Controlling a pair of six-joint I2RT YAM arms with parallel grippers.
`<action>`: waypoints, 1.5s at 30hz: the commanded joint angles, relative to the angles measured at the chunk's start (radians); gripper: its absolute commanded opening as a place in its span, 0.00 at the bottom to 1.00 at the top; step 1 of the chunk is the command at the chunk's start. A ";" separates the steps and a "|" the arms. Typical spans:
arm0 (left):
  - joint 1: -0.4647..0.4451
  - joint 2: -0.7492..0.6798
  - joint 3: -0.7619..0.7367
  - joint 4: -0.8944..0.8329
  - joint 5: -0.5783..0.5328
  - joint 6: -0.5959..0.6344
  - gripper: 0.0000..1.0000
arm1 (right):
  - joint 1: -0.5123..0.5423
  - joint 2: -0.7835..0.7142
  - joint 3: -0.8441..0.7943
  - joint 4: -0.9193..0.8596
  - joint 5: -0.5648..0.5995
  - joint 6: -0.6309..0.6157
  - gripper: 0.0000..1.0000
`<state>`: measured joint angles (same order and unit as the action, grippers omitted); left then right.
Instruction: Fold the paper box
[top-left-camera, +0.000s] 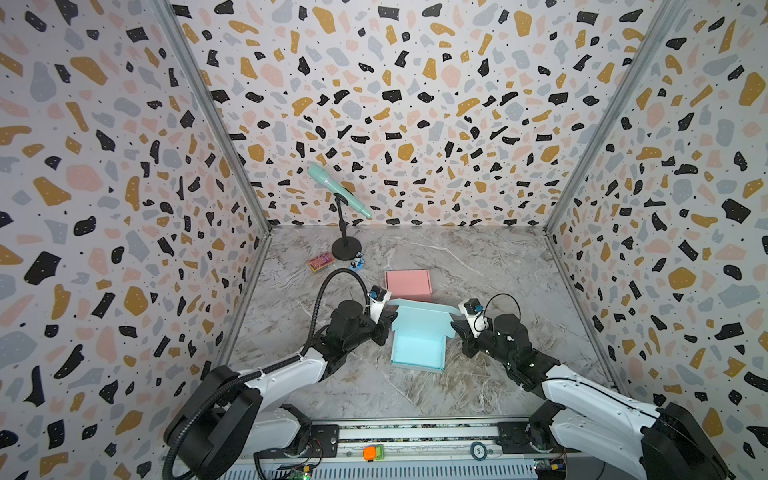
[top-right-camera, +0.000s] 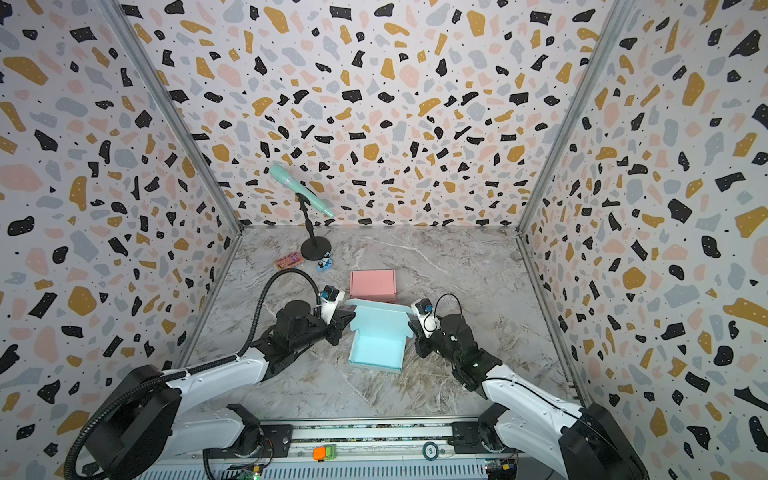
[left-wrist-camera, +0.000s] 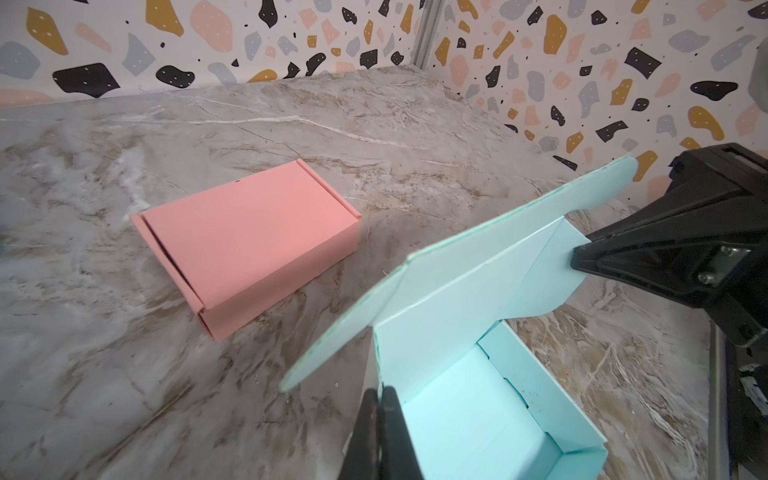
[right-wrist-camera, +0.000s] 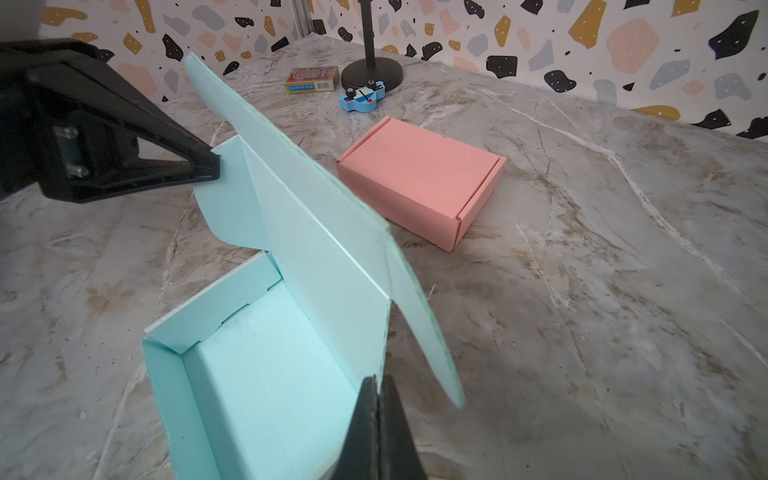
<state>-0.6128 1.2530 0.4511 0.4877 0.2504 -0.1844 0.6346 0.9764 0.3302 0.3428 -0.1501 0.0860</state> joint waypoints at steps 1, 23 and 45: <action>-0.057 -0.009 0.006 0.052 -0.078 -0.040 0.00 | 0.005 0.009 0.038 -0.004 -0.018 0.003 0.01; -0.289 -0.098 -0.041 0.128 -0.442 -0.141 0.00 | 0.007 -0.010 0.030 0.037 -0.127 0.009 0.07; -0.326 -0.022 -0.119 0.298 -0.503 -0.131 0.00 | 0.007 0.078 0.035 0.134 -0.185 0.059 0.12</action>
<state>-0.9119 1.2133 0.3424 0.6750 -0.3084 -0.3325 0.6285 1.0420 0.3305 0.4194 -0.2565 0.1341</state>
